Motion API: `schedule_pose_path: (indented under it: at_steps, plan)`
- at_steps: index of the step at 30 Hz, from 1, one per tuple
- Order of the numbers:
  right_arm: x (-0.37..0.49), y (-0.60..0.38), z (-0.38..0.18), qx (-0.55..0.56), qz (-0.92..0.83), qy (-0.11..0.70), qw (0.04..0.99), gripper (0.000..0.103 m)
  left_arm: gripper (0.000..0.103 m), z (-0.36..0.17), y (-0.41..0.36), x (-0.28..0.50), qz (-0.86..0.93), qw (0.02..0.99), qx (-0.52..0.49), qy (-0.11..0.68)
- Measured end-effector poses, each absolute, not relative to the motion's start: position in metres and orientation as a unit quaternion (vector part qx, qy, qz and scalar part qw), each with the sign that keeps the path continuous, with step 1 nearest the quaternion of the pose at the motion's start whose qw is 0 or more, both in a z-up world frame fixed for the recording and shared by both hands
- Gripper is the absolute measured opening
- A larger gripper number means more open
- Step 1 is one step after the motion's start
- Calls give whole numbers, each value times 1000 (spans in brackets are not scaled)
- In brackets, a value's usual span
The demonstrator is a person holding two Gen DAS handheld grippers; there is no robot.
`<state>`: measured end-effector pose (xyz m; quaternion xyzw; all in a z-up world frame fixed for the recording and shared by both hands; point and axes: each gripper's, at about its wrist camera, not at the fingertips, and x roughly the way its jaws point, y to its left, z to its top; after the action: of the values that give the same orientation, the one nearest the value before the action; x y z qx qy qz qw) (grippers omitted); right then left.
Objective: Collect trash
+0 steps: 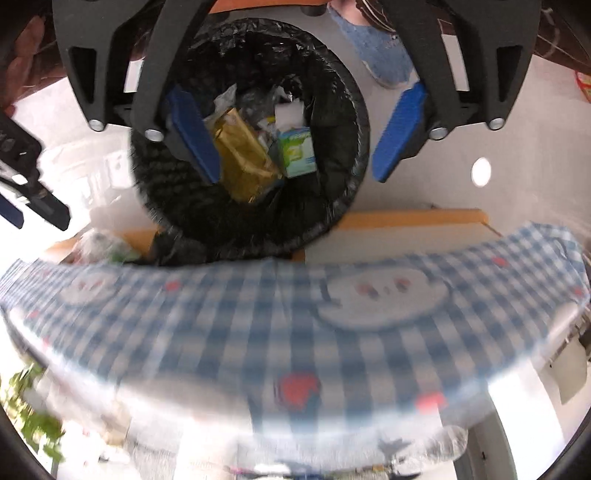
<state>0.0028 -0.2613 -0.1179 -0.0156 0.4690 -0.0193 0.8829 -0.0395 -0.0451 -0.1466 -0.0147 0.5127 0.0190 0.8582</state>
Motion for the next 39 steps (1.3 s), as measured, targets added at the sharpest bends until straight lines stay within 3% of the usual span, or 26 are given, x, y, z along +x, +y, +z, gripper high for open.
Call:
schedule_pose_path:
  at_steps: [4,15,39]
  plan:
    - [-3,-254,-88,-18,-7,444,896,93,97,-103,-41,-51,15,881,-16,472]
    - [-35,-244,-21,-16,18,399,916,93,97,-27,-13,-82,34,904,-38,425]
    - [-54,-226,-18,-28,44,410,911,93,97,-28,3,-98,14,900,-43,434]
